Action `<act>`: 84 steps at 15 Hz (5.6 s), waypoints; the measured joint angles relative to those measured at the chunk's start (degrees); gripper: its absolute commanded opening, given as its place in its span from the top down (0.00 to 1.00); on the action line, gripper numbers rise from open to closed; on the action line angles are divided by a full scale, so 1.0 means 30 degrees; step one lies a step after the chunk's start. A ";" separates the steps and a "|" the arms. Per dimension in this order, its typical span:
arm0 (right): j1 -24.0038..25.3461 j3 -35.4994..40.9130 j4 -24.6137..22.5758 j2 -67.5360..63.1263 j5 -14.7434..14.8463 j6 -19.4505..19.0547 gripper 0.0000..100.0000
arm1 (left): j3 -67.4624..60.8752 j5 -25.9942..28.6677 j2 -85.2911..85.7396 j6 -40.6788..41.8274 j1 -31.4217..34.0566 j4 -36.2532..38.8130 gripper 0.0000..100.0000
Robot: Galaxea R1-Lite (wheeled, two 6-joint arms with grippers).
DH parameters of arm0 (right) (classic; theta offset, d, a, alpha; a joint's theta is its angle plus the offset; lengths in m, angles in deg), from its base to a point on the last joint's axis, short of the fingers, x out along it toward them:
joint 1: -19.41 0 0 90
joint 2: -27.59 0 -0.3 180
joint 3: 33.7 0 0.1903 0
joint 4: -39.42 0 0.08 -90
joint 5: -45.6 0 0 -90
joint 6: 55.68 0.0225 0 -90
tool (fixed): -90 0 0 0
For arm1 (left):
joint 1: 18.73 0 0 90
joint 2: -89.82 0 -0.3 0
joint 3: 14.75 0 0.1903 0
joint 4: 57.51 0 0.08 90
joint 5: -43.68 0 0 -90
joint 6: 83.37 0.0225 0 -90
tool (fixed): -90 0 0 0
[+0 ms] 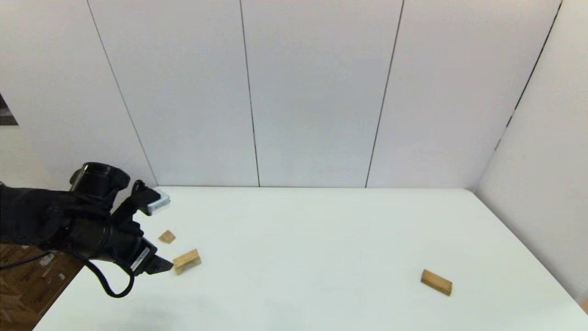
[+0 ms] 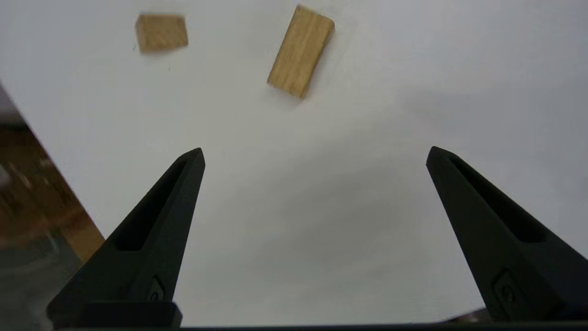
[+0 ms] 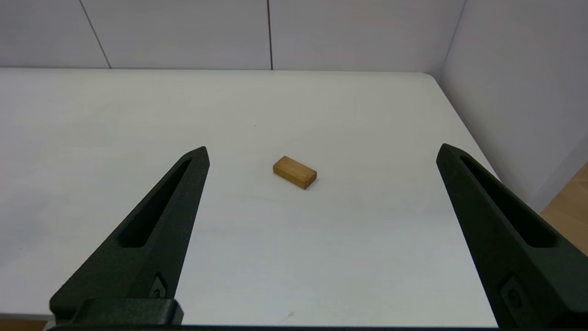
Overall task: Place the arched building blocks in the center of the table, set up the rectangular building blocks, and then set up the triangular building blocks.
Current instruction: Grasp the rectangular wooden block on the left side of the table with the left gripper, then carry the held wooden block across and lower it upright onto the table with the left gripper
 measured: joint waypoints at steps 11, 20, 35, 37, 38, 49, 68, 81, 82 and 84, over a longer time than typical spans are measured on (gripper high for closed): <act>0.0000 0.0000 0.0008 0.0000 0.0000 0.0000 0.00 | 0.3356 0.1516 -0.5319 0.4803 0.0203 -0.1065 0.00; 0.0000 0.0000 0.0000 0.0000 0.0008 0.0000 0.00 | 0.4649 0.1512 -0.7485 0.4848 0.0248 -0.1166 0.00; 0.0000 0.0000 0.0008 0.0000 0.0008 0.0000 0.00 | 0.6587 0.1727 -1.0204 0.4758 0.0337 -0.1288 1.00; 0.0000 0.0000 0.0000 0.0000 0.0008 0.0000 0.00 | 0.6542 0.1735 -1.0069 0.4775 0.0337 -0.1304 1.00; 0.0000 0.0000 0.0008 0.0000 0.0000 0.0000 0.00 | 0.6506 0.1735 -0.9976 0.4767 0.0337 -0.1333 1.00; 0.0000 0.0000 0.0016 -0.0008 -0.0008 0.0000 0.00 | 1.1890 0.2954 -0.8403 0.4673 -0.5404 -0.6331 1.00; 0.0000 0.0000 0.0000 0.0000 0.0000 0.0000 0.00 | 1.8099 0.1650 -1.3727 0.5575 -1.1817 -1.0878 1.00; 0.0000 0.0000 0.0000 0.0000 0.0000 0.0008 0.00 | 1.8339 0.2215 -1.4763 0.5384 -1.1874 -0.9013 1.00; 0.0000 0.0000 0.0008 0.0000 0.0000 0.0000 0.00 | 1.8339 0.2223 -1.4799 0.5376 -1.1870 -0.9013 1.00; 0.0000 0.0000 0.0016 -0.0008 0.0000 0.0000 0.00 | 1.8347 0.2223 -1.4848 0.5356 -1.1861 -0.8997 1.00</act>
